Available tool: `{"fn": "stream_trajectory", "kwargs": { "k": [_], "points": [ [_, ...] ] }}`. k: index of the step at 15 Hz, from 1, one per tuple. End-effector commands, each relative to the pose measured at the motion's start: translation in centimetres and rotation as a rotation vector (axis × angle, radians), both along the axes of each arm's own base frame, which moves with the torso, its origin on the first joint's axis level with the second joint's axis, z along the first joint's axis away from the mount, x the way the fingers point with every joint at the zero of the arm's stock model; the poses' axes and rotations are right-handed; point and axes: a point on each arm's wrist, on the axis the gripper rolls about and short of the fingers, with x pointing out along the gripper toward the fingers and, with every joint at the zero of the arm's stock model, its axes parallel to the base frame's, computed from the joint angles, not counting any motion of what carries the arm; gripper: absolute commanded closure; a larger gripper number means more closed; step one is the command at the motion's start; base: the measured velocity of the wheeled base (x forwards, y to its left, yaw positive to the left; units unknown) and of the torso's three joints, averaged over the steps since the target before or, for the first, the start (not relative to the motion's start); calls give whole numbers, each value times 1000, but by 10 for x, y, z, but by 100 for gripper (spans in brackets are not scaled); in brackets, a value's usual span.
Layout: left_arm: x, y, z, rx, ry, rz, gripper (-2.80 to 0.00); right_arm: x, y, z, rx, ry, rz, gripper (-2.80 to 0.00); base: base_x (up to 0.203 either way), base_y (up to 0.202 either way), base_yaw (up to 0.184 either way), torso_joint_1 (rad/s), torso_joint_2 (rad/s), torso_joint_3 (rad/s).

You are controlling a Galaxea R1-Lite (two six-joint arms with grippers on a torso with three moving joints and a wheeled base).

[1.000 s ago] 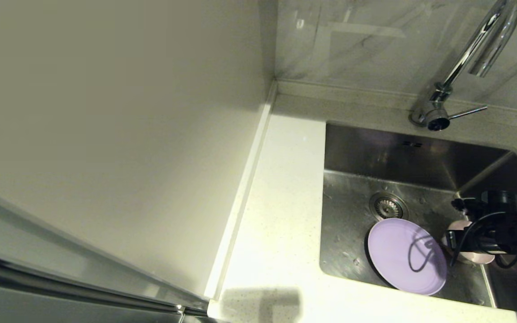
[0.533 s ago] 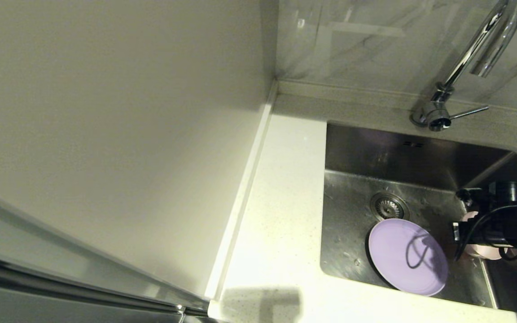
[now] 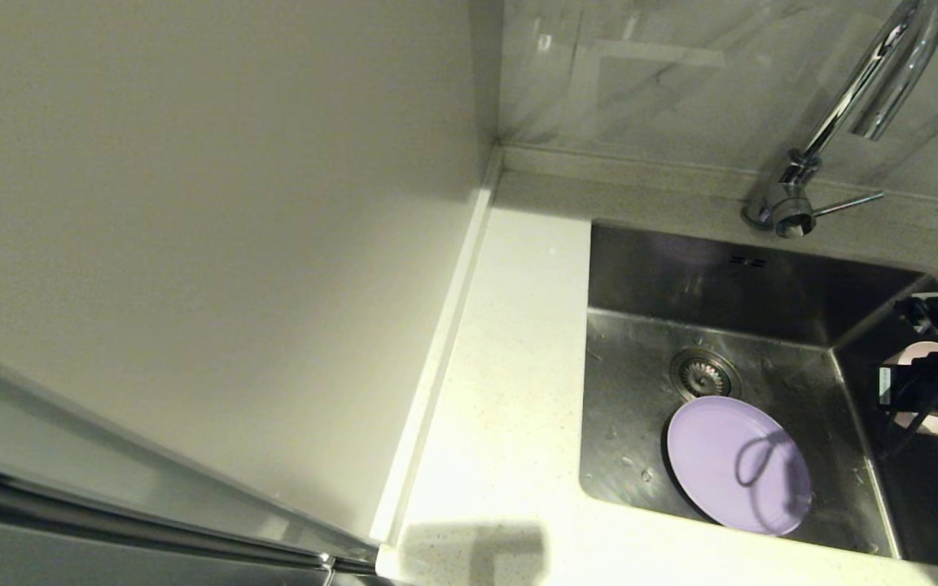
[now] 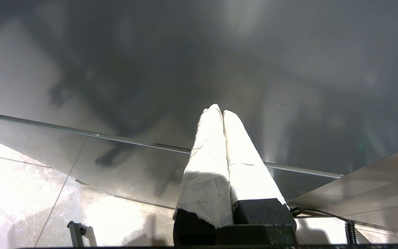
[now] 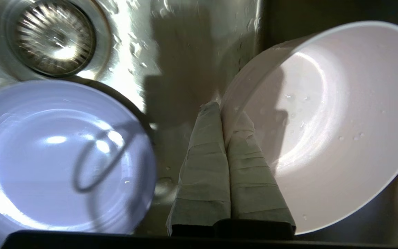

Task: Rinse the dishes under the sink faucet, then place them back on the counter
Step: Put a bowl back to the table from the sink

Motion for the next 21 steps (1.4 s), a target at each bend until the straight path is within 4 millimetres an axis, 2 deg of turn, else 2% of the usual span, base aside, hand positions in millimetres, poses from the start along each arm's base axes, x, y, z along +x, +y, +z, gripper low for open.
{"fn": "stream_trajectory", "kwargs": {
  "k": [1, 4, 8, 10, 11, 14, 17, 21],
  "points": [
    [0, 0, 0, 0, 1, -1, 0, -25, 12, 37, -1, -125, 36, 0, 0, 0, 0, 0, 0, 0],
    [0, 0, -1, 0, 2, 0, 0, -44, 33, 67, 58, -255, 80, 0, 0, 0, 0, 0, 0, 0],
    [0, 0, -1, 0, 2, 0, 0, -56, 88, 74, 97, -298, 272, 0, 0, 0, 0, 0, 0, 0],
    [0, 0, -1, 0, 2, -1, 0, -57, 115, 88, 186, -432, 355, 0, 0, 0, 0, 0, 0, 0],
    [0, 0, -1, 0, 2, -1, 0, -56, 121, 98, 232, -532, 368, 0, 0, 0, 0, 0, 0, 0],
    [0, 0, -1, 0, 2, 0, 0, -52, 124, 135, 424, -739, 348, 0, 0, 0, 0, 0, 0, 0],
    [0, 0, -1, 0, 2, -1, 0, -59, 123, 169, 737, -849, 292, 0, 0, 0, 0, 0, 0, 0],
    [0, 0, -1, 0, 2, 0, 0, -65, 119, 183, 1097, -874, 235, 0, 0, 0, 0, 0, 0, 0]
  ]
}}
